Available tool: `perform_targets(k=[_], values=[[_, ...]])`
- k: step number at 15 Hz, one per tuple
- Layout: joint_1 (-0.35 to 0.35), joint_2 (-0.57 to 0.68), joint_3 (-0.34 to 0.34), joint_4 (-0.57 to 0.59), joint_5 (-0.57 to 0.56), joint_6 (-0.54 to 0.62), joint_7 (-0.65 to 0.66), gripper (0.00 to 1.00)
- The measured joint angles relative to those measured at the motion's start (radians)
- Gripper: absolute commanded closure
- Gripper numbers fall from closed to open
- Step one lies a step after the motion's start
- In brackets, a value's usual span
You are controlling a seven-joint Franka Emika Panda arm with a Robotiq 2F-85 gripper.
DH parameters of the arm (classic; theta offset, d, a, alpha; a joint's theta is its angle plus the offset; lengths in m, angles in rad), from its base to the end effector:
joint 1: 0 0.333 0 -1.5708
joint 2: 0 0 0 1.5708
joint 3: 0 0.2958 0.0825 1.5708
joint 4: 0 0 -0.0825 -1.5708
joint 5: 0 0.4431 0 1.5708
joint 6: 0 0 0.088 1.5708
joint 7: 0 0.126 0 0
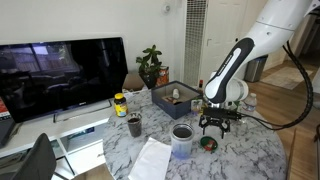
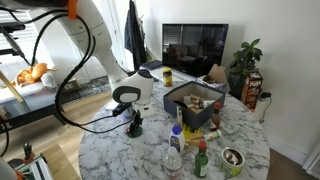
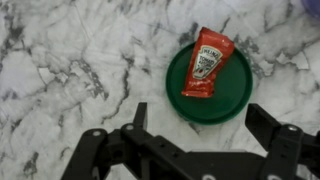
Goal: Move the white and blue cup to the left, put the tomato ketchup on the green lid and then put the ketchup in the cup
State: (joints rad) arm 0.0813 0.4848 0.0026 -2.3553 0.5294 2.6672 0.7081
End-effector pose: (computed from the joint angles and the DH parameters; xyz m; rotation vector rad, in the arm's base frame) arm 0.4827 0.0303 0.0175 -2.5451 1.5919 0.3494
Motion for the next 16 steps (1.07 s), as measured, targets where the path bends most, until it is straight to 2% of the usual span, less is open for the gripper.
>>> perform_targets(k=[3, 4, 6, 8, 10, 11, 13, 14, 15, 16], values=[[0.001, 0.010, 0.007, 0.016, 0.022, -0.001, 0.106, 0.08], [0.001, 0.013, 0.010, 0.022, 0.031, -0.001, 0.132, 0.20], [0.001, 0.020, 0.013, 0.034, 0.041, -0.001, 0.176, 0.31], [0.001, 0.029, 0.013, 0.044, 0.045, 0.000, 0.213, 0.49], [0.001, 0.038, 0.013, 0.051, 0.045, 0.002, 0.247, 0.52], [0.001, 0.042, 0.013, 0.054, 0.045, 0.005, 0.261, 0.59], [0.000, 0.049, 0.012, 0.054, 0.045, 0.015, 0.286, 0.62], [0.000, 0.052, 0.012, 0.054, 0.045, 0.020, 0.295, 0.71], [-0.001, 0.055, 0.012, 0.055, 0.045, 0.023, 0.302, 0.68], [-0.002, 0.055, 0.012, 0.056, 0.045, 0.025, 0.309, 0.68]])
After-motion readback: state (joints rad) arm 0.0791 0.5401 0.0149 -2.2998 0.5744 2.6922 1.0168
